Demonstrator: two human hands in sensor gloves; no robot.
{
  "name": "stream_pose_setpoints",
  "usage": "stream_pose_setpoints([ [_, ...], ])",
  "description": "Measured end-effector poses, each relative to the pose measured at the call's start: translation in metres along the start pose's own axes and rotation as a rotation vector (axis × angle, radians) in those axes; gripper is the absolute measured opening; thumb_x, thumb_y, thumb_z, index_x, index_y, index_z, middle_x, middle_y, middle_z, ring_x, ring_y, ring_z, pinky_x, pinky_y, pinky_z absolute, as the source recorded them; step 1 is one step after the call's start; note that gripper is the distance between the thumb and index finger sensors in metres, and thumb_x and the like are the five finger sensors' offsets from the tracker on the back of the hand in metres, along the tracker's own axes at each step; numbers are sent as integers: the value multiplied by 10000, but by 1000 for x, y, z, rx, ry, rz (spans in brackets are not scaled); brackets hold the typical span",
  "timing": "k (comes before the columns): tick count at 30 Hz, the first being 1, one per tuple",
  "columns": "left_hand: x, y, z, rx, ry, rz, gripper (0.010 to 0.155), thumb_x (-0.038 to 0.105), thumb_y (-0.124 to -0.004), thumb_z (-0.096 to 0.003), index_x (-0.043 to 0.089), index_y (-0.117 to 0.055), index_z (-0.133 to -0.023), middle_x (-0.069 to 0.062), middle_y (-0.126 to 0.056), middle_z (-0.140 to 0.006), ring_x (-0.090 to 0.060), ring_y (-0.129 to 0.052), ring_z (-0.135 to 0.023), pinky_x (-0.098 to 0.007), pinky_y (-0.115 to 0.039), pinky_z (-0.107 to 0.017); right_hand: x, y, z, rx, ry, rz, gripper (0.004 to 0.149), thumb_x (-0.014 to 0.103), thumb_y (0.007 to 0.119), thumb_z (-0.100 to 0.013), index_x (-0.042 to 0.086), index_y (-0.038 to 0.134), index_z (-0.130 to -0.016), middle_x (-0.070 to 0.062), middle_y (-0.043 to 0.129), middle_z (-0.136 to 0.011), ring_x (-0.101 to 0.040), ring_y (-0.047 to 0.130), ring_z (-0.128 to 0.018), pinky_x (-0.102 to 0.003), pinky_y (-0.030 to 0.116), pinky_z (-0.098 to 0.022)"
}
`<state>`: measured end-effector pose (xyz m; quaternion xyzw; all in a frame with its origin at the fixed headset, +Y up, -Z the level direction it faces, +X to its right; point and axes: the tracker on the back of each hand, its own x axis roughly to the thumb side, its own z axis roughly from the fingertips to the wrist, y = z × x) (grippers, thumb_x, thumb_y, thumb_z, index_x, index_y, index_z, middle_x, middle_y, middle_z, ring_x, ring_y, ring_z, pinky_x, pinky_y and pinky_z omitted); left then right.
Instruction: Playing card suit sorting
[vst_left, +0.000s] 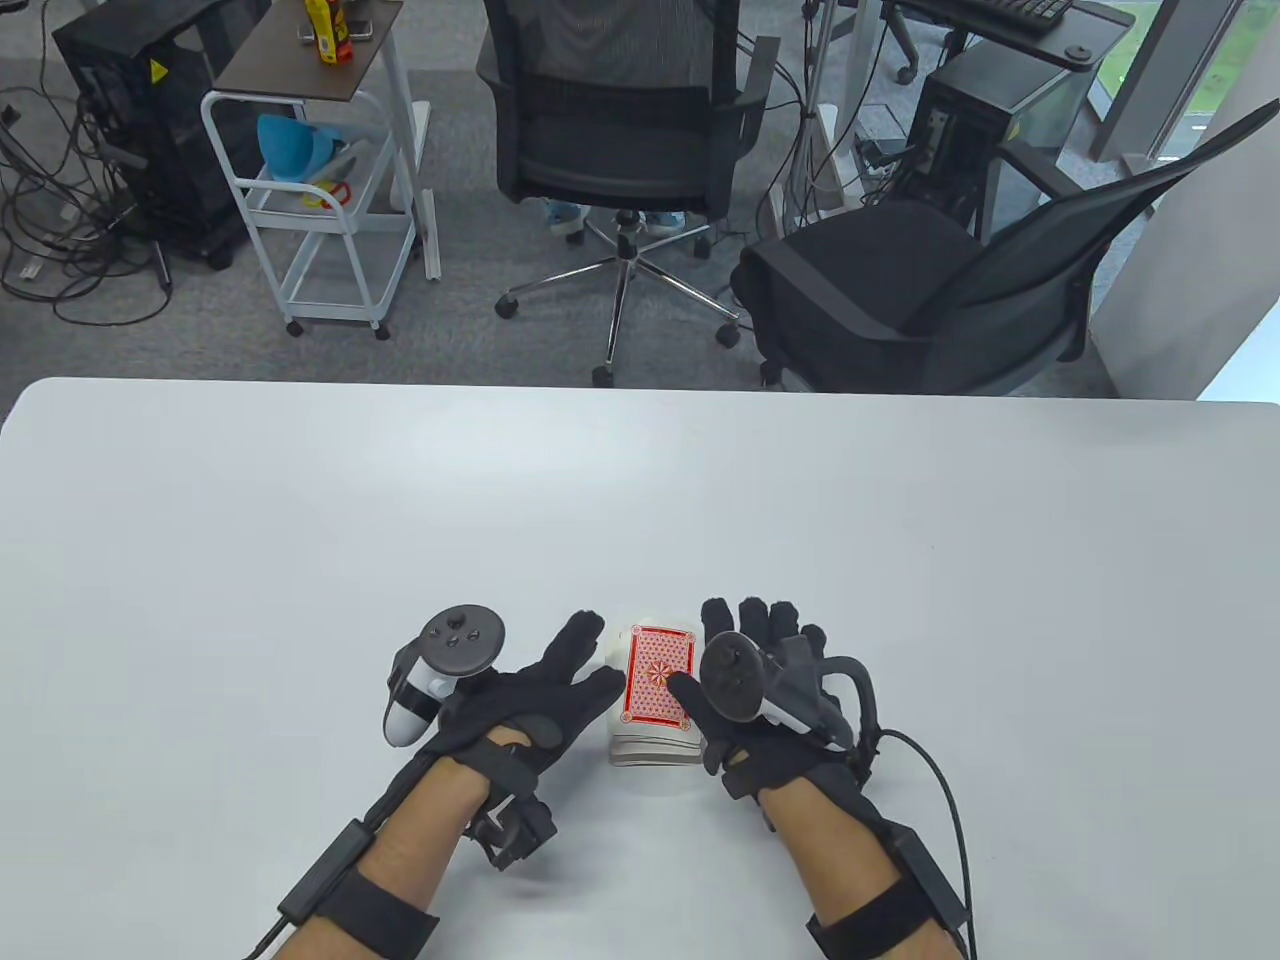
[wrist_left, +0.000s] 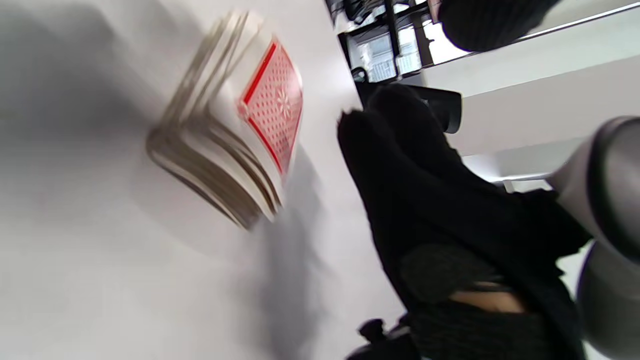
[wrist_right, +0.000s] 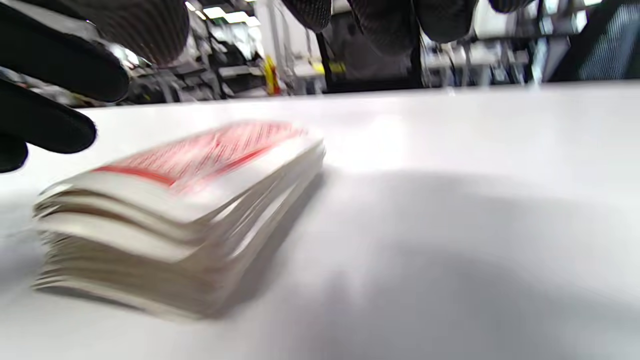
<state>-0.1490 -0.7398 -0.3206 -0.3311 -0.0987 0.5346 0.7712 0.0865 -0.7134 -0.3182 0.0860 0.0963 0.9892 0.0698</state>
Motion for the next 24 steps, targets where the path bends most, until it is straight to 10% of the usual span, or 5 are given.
stream_pose_setpoints([
  [6,-15,-17,-22,-66,81,243,902,745,-651,-564,413,9,-1081,-112,-51,-1172,-553,-250,-1022,-691,-377,-723,15,35,-20,243,113,-96,839,633,583,-593,109,239,-1150,-408,518,-1070,-669,524,-951,-740,484,-643],
  [9,-20,-25,-26,-82,75,385,909,739,-678,-560,446,14,-1071,-133,-32,-1163,-534,-264,-1026,-693,-362,-725,25,39,-19,109,102,-125,799,553,599,-601,61,254,-1128,-425,555,-1029,-678,555,-907,-748,484,-617],
  [19,-30,-37,-21,-98,12,468,902,725,-645,-566,387,11,-1085,-105,8,-1155,-499,-221,-1019,-671,-344,-729,-3,33,-38,232,303,-521,782,422,643,-620,-37,213,-1086,-393,568,-977,-612,591,-840,-727,463,-613],
  [24,-33,-38,-17,-91,4,483,893,708,-651,-568,344,-37,-1103,-93,32,-1146,-479,-216,-1029,-657,-321,-733,-18,31,-39,220,271,-740,703,394,746,-595,-52,453,-1052,-221,705,-866,-554,662,-818,-722,474,-616],
])
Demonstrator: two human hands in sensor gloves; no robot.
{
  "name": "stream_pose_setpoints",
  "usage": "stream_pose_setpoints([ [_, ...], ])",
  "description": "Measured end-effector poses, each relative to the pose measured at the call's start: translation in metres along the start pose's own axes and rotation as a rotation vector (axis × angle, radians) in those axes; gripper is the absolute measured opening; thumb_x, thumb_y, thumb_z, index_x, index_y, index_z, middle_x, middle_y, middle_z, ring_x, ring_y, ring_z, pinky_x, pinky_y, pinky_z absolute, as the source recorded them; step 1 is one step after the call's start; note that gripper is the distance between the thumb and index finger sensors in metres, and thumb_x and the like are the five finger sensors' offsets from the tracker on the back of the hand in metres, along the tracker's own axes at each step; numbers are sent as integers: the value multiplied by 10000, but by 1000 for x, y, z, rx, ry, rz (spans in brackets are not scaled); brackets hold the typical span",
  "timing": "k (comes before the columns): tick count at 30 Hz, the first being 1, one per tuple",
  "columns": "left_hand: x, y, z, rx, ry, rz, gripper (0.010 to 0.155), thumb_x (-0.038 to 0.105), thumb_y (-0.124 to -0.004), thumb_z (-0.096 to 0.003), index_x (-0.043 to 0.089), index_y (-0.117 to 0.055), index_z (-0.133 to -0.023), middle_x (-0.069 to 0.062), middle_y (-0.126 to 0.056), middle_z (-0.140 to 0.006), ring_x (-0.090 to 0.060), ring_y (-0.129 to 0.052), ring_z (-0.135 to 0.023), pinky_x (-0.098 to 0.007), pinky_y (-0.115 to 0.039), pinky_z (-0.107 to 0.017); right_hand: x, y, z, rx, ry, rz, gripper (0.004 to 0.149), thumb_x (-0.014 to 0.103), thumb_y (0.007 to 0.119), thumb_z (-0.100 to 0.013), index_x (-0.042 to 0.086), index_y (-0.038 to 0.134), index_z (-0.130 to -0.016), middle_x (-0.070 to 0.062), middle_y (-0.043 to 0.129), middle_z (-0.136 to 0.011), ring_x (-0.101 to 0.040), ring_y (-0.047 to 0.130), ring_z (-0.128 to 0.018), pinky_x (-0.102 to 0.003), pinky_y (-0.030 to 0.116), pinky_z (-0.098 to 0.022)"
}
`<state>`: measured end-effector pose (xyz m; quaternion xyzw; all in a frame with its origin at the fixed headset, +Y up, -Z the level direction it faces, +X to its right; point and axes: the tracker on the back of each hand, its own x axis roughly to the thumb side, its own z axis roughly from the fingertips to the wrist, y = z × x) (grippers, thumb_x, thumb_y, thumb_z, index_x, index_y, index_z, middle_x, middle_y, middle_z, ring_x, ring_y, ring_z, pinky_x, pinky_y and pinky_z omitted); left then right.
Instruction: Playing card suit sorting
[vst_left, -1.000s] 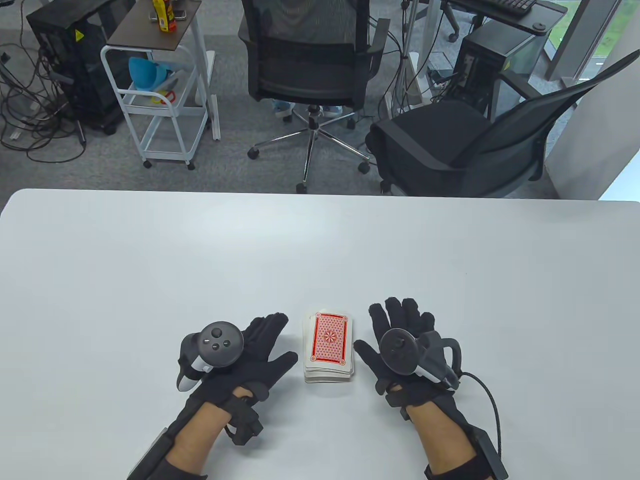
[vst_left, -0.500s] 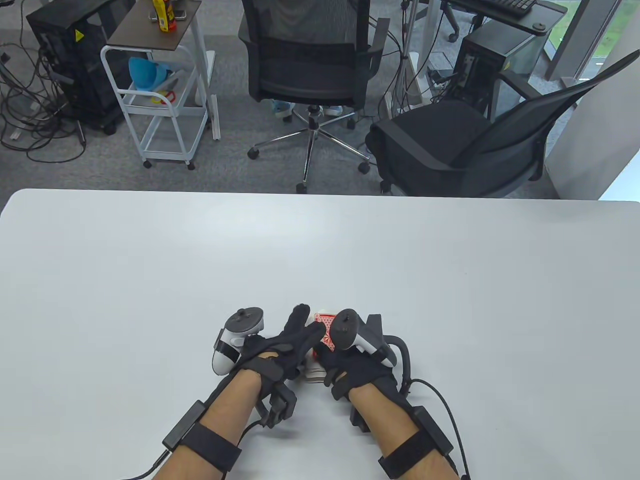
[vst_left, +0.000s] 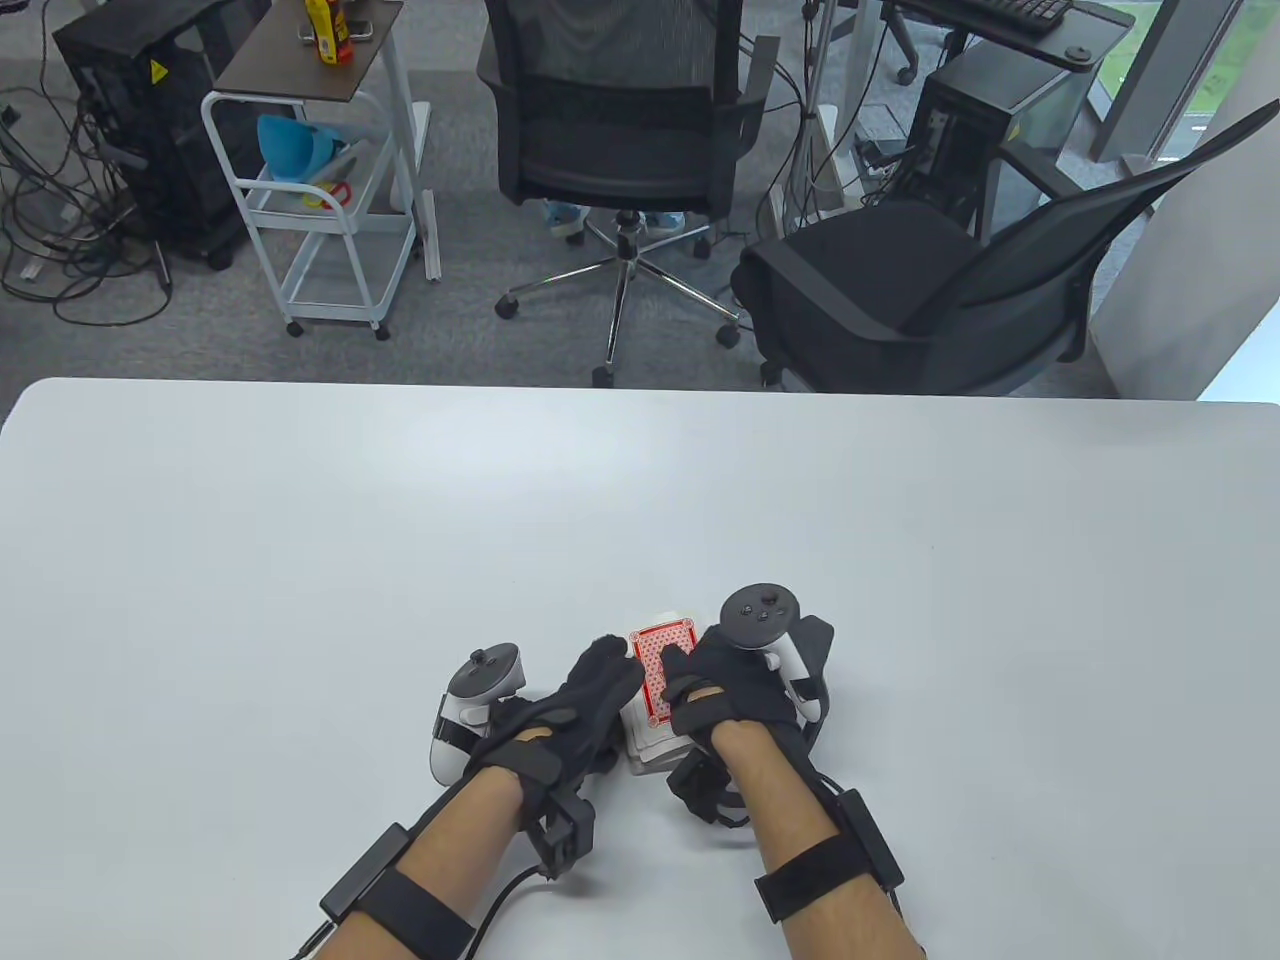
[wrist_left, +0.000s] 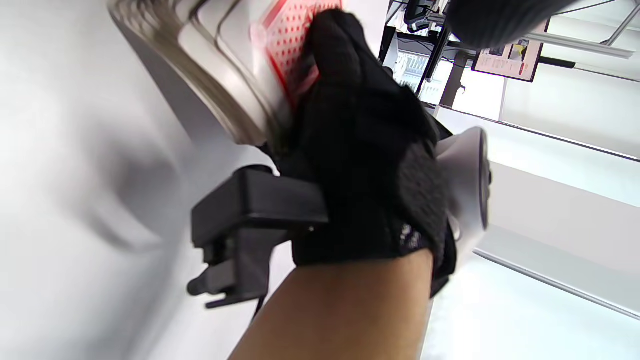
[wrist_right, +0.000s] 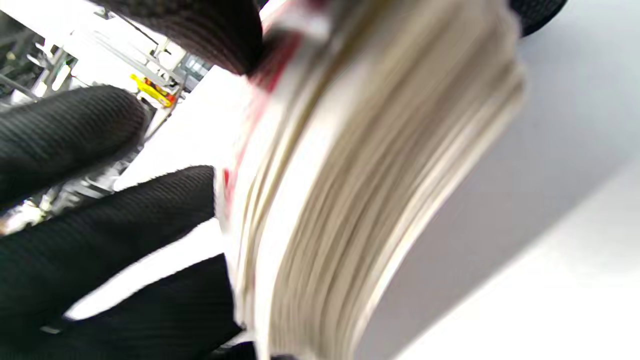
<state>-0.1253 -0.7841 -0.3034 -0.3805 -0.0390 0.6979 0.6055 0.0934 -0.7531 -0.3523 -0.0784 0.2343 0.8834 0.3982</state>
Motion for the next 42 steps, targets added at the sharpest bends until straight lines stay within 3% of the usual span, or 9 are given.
stream_pose_setpoints([
  [12,4,14,26,60,-103,19,852,578,-686,-602,394,7,-1063,-91,87,-1109,-485,-270,-1065,-636,-441,-758,7,0,29,2,-324,-274,606,278,841,-561,67,522,-1031,-256,672,-953,-446,926,-705,-580,775,-493],
  [14,14,20,39,225,-151,-35,941,580,-758,-574,375,34,-1041,-123,-12,-1132,-502,-325,-1055,-652,-483,-739,9,4,43,37,-482,-459,621,284,842,-560,59,499,-1026,-245,654,-964,-436,920,-714,-578,771,-504],
  [17,20,21,40,77,-197,28,953,548,-806,-569,302,-35,-1071,-51,-416,-1163,-461,-466,-1064,-641,-458,-757,13,11,58,74,-566,-597,650,274,864,-558,61,473,-1031,-248,610,-986,-438,885,-710,-585,734,-516],
  [22,17,13,38,36,-327,152,820,416,-792,-577,288,-177,-1105,0,-559,-1059,-335,-660,-989,-624,-491,-774,18,14,79,-194,-691,-346,708,344,890,-537,109,460,-1048,-220,600,-1013,-402,877,-724,-572,733,-530],
  [26,23,12,42,-32,-489,298,770,370,-744,-596,307,-171,-1106,23,-527,-1092,-338,-625,-1025,-647,-329,-791,10,16,87,-108,-573,-353,879,523,853,-540,23,383,-1090,-309,458,-1088,-578,578,-920,-719,476,-638],
  [32,17,18,40,-85,-448,276,772,422,-731,-614,407,-133,-1101,111,-427,-1193,-329,-329,-1142,-643,-155,-777,15,23,92,-242,-735,-394,515,370,886,-541,77,711,-928,-217,591,-1076,-527,521,-990,-760,363,-654],
  [36,20,25,50,397,-380,-235,985,672,-801,-501,276,-114,-1086,-67,-274,-1182,-404,-459,-1079,-615,-460,-746,19,25,106,-672,-826,15,498,348,891,-532,43,736,-893,-236,723,-1010,-502,667,-957,-736,410,-657],
  [39,20,4,46,-42,-319,-139,1041,665,-816,-549,328,24,-1063,-56,-43,-1173,-475,-282,-1094,-660,-387,-767,26,37,116,-773,-900,258,495,352,895,-536,53,736,-897,-229,727,-1009,-503,677,-948,-751,397,-651],
  [42,12,-12,45,40,-426,40,1123,657,-901,-494,401,65,-1006,36,-81,-1184,-525,-381,-1064,-688,-523,-724,32,51,122,-812,-968,338,505,341,875,-547,59,686,-921,-247,682,-1024,-521,742,-912,-753,469,-637],
])
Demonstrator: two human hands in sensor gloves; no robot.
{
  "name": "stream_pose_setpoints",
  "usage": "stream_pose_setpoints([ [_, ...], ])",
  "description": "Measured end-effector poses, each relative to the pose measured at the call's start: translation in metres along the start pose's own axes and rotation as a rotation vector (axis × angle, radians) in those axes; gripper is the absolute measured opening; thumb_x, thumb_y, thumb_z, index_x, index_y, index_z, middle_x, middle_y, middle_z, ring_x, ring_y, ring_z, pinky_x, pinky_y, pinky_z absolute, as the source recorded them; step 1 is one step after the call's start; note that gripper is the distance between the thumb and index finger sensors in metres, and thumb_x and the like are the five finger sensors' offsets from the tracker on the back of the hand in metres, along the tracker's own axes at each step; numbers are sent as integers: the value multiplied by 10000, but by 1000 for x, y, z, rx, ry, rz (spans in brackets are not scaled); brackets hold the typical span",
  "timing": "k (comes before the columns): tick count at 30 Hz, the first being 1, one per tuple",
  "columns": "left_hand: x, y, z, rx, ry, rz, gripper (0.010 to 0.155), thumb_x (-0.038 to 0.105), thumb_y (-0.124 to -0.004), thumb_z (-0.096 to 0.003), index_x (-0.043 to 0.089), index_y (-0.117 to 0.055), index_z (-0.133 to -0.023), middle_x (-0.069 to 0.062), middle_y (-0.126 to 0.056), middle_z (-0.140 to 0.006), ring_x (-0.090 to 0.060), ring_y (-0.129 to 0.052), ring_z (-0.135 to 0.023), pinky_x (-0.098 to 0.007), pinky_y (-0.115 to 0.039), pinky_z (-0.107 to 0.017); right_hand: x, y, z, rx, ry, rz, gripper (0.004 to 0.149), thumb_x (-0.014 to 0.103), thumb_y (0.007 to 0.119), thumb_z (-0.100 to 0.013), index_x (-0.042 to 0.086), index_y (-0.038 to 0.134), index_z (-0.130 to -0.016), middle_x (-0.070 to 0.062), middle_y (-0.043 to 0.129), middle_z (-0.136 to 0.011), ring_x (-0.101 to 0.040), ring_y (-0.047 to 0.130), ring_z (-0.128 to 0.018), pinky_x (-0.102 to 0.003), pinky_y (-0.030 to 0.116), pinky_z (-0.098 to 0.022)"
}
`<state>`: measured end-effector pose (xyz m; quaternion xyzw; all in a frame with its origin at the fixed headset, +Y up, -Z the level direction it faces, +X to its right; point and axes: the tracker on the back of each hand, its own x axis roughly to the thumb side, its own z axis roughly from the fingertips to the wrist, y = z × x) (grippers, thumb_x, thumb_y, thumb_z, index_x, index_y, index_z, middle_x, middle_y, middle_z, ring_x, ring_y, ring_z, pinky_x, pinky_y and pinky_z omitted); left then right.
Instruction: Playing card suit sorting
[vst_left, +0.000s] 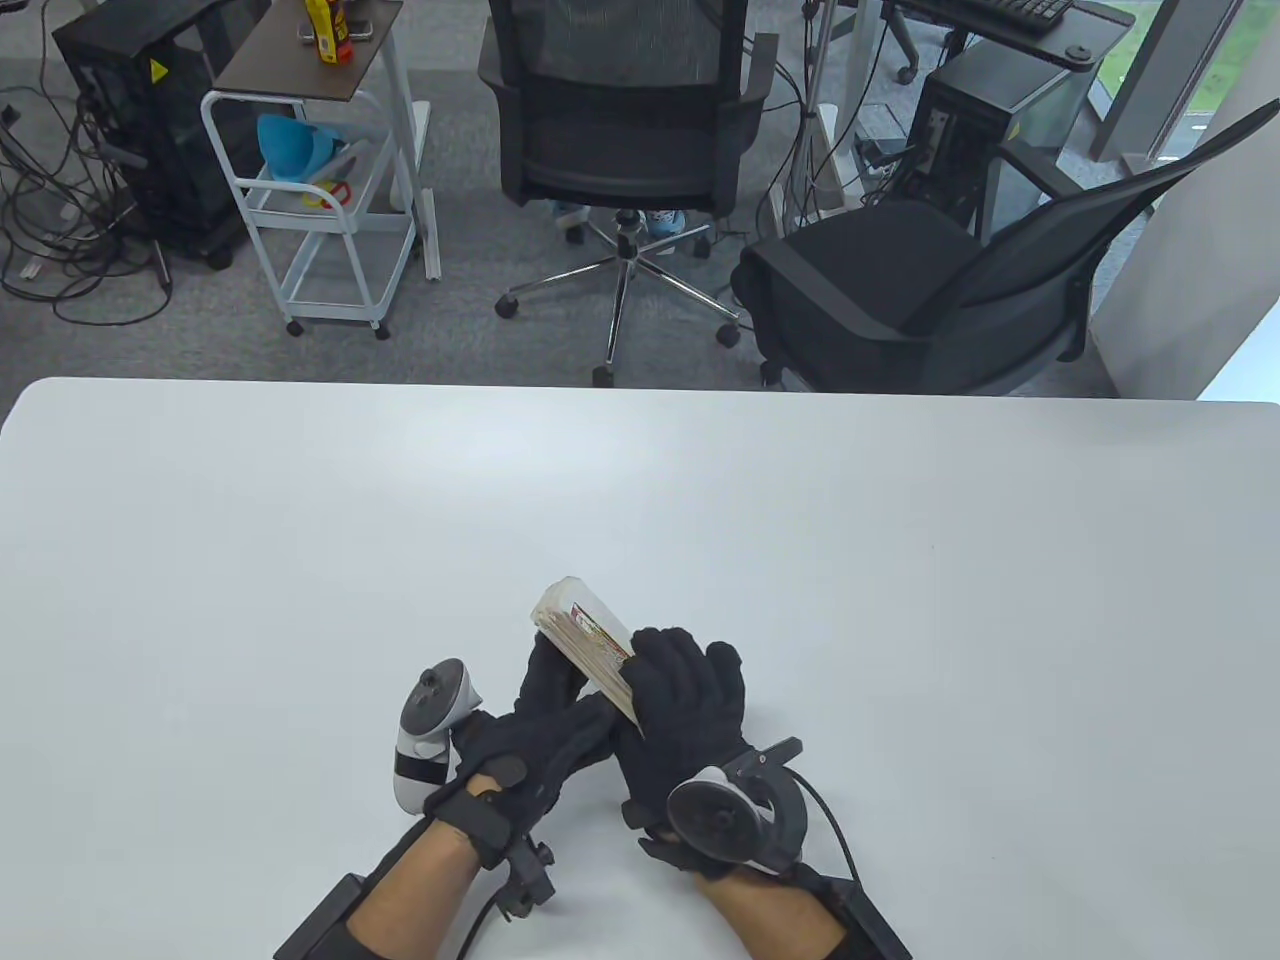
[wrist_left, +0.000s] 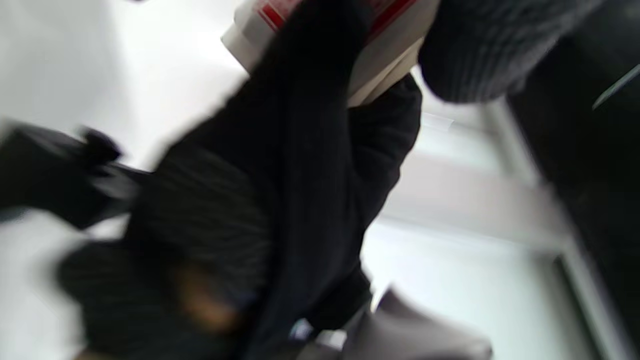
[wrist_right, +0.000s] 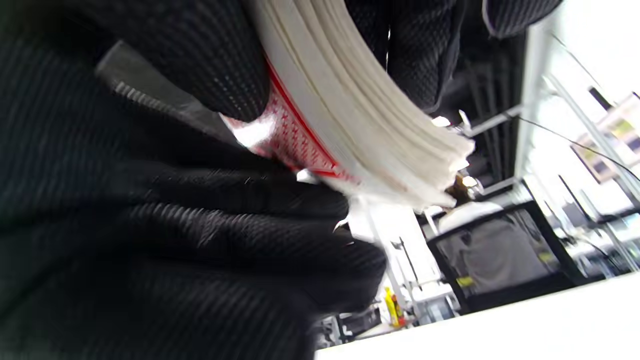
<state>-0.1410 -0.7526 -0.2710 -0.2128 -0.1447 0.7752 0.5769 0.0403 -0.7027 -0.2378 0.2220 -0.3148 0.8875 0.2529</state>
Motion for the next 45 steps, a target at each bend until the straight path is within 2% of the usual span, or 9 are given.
stream_pose_setpoints([
  [5,-3,-1,0,-28,-67,295,1104,659,-913,-491,449,29,-1028,73,-109,-1195,-524,-375,-1064,-674,-575,-727,13,8,3,67,-118,-2,598,434,861,-547,115,614,-989,-207,592,-1096,-575,615,-968,-783,436,-632],
  [11,-3,19,-3,21,-99,237,827,543,-801,-570,456,-166,-1093,144,-276,-1219,-414,-422,-1114,-616,-664,-738,-2,12,1,200,-173,-167,683,571,731,-545,163,591,-1074,-152,474,-1167,-511,418,-1053,-709,486,-686],
  [15,-3,27,-3,73,-102,208,707,480,-757,-592,401,-278,-1106,129,-464,-1194,-359,-600,-1081,-572,-751,-682,-13,1,2,8,-22,-248,696,526,729,-553,106,535,-1072,-225,444,-1127,-517,462,-1008,-687,488,-668],
  [18,-2,25,-4,17,-63,129,721,472,-758,-594,358,-251,-1094,114,-476,-1185,-355,-643,-1067,-559,-775,-667,-23,2,-1,122,204,-272,779,545,710,-562,54,424,-1095,-271,349,-1130,-552,371,-1007,-715,414,-666],
  [20,-2,21,-7,-41,-37,129,738,483,-755,-598,314,-220,-1078,91,-469,-1175,-358,-674,-1055,-535,-803,-648,-24,9,1,195,209,-341,787,543,707,-566,46,404,-1096,-278,351,-1130,-559,368,-1007,-727,390,-666],
  [28,6,22,-3,26,47,174,649,539,-883,-542,259,-586,-1047,-109,-402,-1173,-391,-639,-1044,-524,-888,-572,-19,4,0,138,165,-386,726,441,774,-564,114,417,-1105,-236,516,-1107,-515,563,-991,-701,492,-676],
  [36,5,28,5,53,94,147,663,363,-880,-559,251,-506,-1095,-73,-601,-1127,-446,-692,-1011,-494,-818,-691,-41,19,6,141,317,-391,763,488,839,-525,97,440,-1045,-210,574,-1048,-513,640,-929,-700,510,-656],
  [42,-11,35,8,83,68,170,635,525,-833,-575,309,-539,-1094,-5,-703,-1091,-360,-822,-951,-448,-900,-563,-43,23,5,243,300,-473,533,439,858,-523,106,647,-882,-169,721,-951,-465,758,-875,-681,567,-651],
  [45,-18,33,6,9,83,255,693,553,-865,-564,330,-497,-1108,7,-643,-1126,-368,-747,-998,-464,-898,-566,-47,24,6,191,340,-503,438,396,827,-531,79,738,-819,-159,827,-865,-434,857,-795,-664,629,-623],
])
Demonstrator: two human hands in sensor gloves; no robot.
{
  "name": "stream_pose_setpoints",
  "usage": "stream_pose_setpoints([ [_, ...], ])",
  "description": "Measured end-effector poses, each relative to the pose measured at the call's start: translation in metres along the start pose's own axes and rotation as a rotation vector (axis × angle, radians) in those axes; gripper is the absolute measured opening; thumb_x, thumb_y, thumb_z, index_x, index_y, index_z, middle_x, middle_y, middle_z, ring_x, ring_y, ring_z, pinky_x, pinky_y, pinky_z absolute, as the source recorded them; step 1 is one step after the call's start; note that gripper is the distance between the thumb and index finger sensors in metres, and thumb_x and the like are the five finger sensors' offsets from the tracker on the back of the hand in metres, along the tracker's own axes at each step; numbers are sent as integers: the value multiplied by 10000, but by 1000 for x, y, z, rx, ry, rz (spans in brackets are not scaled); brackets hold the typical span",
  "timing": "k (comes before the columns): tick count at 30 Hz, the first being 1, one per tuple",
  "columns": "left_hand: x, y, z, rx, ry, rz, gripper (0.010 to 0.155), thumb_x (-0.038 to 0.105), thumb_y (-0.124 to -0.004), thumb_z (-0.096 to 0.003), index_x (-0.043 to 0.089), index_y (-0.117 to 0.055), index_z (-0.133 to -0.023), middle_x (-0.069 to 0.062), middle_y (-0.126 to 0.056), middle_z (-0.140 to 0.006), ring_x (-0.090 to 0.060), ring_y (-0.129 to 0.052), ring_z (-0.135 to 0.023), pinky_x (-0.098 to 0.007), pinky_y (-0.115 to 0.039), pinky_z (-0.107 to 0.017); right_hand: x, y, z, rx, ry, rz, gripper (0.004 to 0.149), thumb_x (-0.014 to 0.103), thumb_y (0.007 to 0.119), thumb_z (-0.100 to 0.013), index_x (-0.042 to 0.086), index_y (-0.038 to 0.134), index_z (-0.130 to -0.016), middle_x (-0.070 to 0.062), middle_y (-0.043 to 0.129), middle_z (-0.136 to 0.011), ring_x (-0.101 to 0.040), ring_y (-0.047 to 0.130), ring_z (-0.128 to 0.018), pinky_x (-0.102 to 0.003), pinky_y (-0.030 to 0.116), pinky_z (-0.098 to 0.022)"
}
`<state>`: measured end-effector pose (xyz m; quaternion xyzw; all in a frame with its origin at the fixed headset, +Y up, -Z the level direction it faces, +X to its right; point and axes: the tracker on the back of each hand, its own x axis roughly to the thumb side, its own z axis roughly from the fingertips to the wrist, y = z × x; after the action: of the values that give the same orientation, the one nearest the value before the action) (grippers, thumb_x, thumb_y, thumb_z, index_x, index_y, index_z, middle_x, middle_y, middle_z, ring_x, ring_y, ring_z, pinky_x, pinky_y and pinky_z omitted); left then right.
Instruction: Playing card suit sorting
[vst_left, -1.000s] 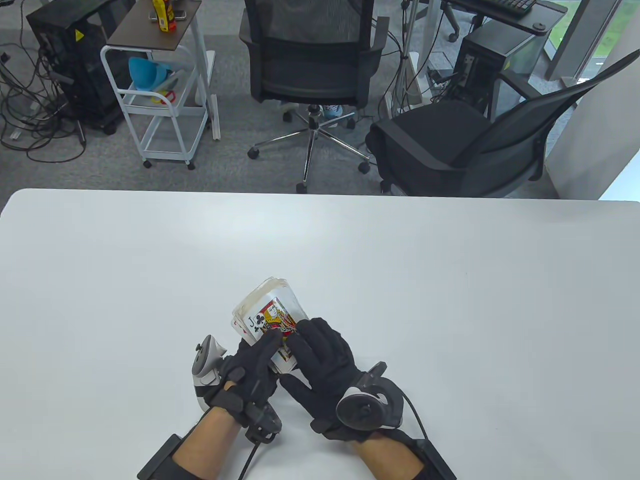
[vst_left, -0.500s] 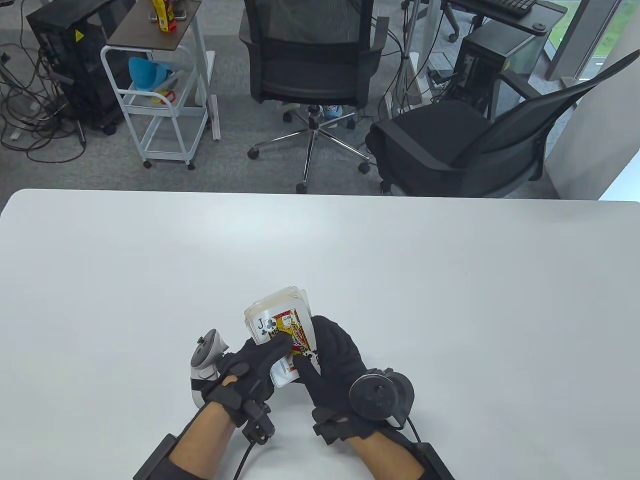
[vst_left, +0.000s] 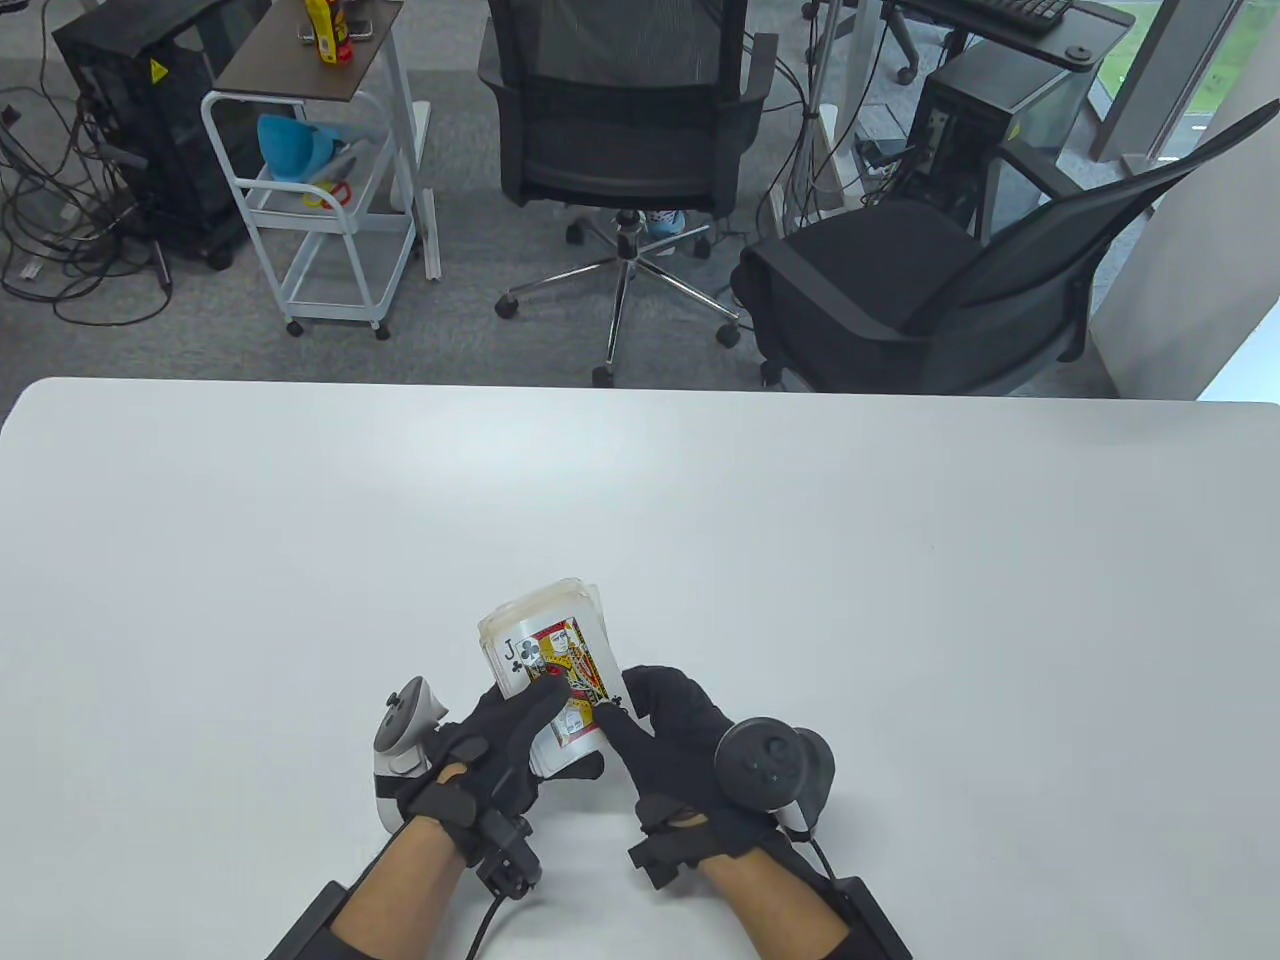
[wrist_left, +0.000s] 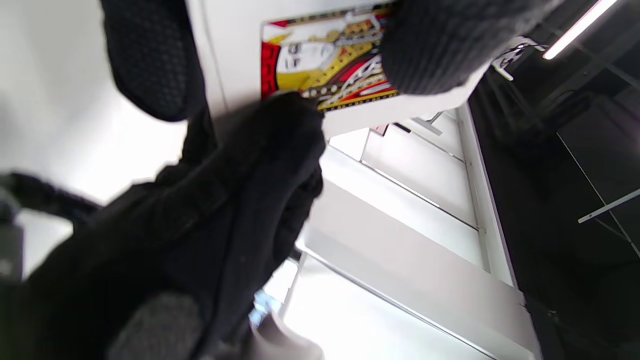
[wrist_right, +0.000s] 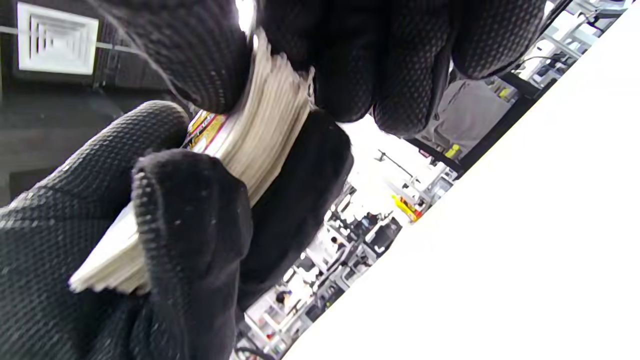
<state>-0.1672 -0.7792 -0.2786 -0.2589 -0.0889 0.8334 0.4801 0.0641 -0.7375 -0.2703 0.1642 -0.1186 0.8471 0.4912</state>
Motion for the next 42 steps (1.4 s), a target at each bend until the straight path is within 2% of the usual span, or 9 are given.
stream_pose_setpoints([
  [4,0,1,2,-17,12,-26,733,459,-882,-568,317,-419,-1118,16,-562,-1157,-368,-671,-1045,-464,-870,-622,-7,-6,-5,0,18,-1,365,372,775,-554,93,854,-776,-148,909,-826,-422,905,-761,-646,663,-609],
  [9,-1,9,3,54,-5,-56,682,447,-834,-582,290,-435,-1113,-4,-604,-1136,-372,-720,-1016,-455,-893,-586,-3,-15,-13,113,83,116,381,347,855,-544,121,820,-849,-178,773,-967,-477,726,-907,-693,537,-658],
  [11,0,13,3,95,-6,-67,681,463,-828,-582,272,-443,-1110,-18,-623,-1123,-377,-742,-998,-454,-902,-566,-6,-19,-20,183,151,140,381,345,844,-556,106,821,-852,-195,698,-1020,-497,630,-960,-720,465,-673],
  [15,7,20,8,151,-38,-71,676,475,-804,-587,246,-437,-1107,-33,-618,-1120,-372,-782,-971,-437,-911,-548,-34,-32,-45,105,365,185,388,319,838,-560,64,823,-851,-223,661,-1035,-527,581,-969,-733,429,-672],
  [22,14,23,14,174,-57,-108,672,478,-793,-590,235,-436,-1105,-35,-635,-1111,-365,-800,-957,-429,-909,-537,-76,-6,-121,190,520,808,395,324,848,-554,39,831,-828,-242,621,-1032,-545,488,-982,-745,355,-666],
  [26,13,25,13,169,-45,-121,672,482,-790,-591,231,-437,-1105,-37,-636,-1110,-363,-801,-956,-430,-904,-543,-82,17,-142,244,514,1062,424,355,878,-531,53,828,-824,-226,632,-1029,-531,505,-983,-742,357,-671],
  [31,9,24,12,165,-19,-140,672,484,-789,-590,229,-439,-1104,-38,-640,-1108,-361,-804,-954,-432,-904,-542,-83,19,-157,219,500,1206,497,431,893,-509,89,779,-851,-210,624,-1037,-522,515,-985,-737,359,-676],
  [39,7,15,12,126,-24,-146,655,500,-781,-594,271,-451,-1110,-24,-665,-1100,-363,-792,-959,-443,-917,-528,-40,-13,-115,135,363,902,510,464,787,-563,88,744,-906,-219,621,-1042,-530,520,-981,-740,368,-671],
  [42,8,13,13,127,-34,-160,646,497,-789,-589,286,-467,-1108,-22,-669,-1099,-363,-789,-961,-444,-917,-535,-16,-32,-78,130,276,564,537,481,752,-577,78,729,-931,-230,628,-1041,-540,531,-976,-747,369,-667],
])
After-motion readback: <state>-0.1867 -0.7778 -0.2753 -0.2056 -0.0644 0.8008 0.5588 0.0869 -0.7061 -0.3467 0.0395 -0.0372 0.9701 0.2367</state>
